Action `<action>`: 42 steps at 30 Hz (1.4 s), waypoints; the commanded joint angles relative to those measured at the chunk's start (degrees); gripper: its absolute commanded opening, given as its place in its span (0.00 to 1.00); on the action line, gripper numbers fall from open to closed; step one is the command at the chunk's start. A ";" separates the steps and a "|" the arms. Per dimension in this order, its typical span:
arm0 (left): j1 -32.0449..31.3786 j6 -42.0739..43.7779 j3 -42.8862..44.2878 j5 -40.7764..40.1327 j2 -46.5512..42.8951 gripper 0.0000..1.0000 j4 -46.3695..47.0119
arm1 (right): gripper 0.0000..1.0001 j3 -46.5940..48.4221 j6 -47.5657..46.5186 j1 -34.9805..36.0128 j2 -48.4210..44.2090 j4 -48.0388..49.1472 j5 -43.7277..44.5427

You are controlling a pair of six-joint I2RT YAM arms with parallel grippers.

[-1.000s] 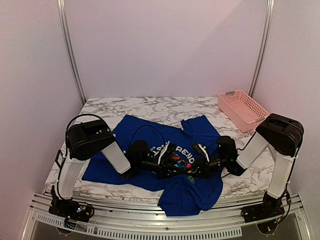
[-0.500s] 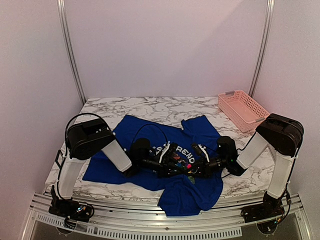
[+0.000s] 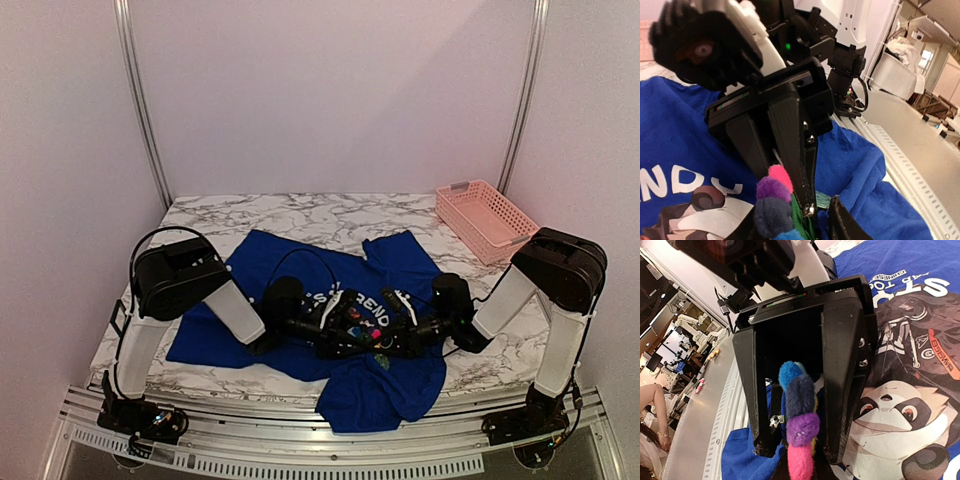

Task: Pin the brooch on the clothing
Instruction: Pin the clothing with brooches onto the flattened clothing.

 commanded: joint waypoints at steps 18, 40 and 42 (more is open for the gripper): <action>1.57 23.50 -3.56 -0.33 -12.83 0.74 -26.57 | 0.00 1.50 -1.85 -0.09 -2.40 -5.33 5.44; 7.11 78.02 5.60 -15.74 -31.38 0.74 -105.16 | 0.01 4.97 -51.01 13.39 -5.38 -20.54 50.23; 7.11 78.13 4.98 -17.65 -32.91 0.74 -105.03 | 0.07 5.22 -53.95 14.79 -4.78 -20.85 53.70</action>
